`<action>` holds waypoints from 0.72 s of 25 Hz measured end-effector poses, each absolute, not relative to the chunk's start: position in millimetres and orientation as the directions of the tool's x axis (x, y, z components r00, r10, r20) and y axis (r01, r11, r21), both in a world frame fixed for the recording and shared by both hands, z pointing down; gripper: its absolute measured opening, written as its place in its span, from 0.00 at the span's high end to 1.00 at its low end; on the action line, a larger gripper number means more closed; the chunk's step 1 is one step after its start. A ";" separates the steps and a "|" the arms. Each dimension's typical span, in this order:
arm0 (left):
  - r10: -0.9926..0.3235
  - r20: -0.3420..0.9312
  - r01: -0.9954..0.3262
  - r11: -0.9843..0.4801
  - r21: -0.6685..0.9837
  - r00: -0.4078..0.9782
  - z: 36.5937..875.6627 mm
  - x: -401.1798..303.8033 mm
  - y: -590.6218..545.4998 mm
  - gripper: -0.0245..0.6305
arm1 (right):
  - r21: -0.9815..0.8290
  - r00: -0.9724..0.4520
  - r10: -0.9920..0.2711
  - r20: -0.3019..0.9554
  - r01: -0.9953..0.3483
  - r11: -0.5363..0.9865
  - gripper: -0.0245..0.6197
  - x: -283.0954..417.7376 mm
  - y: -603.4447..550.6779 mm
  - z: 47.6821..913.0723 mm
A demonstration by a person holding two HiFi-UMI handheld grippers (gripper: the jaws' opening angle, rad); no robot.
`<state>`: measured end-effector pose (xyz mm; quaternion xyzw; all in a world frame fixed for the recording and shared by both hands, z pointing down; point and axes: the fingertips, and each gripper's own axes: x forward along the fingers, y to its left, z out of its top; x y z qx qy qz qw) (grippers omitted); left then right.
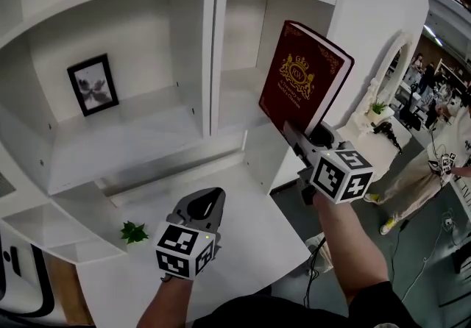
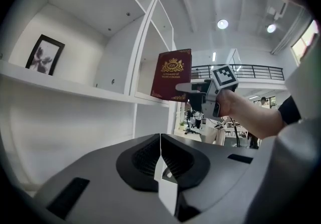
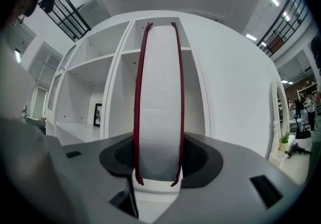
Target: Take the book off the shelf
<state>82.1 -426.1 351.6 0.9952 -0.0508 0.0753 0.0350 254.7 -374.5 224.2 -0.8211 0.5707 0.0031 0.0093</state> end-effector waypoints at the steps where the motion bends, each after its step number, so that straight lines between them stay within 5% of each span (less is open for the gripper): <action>1: -0.087 0.152 -0.098 -0.993 0.065 0.985 352.5 79.5 -425.6 0.94 | -0.017 0.343 -0.939 -0.020 -0.939 -0.342 0.60 246.0 -373.1 224.4; 18: -0.268 0.146 -0.276 -0.961 0.036 0.952 338.4 49.4 -404.8 0.94 | -0.096 0.118 -0.991 -0.066 -0.989 -0.111 0.60 191.0 -317.7 269.7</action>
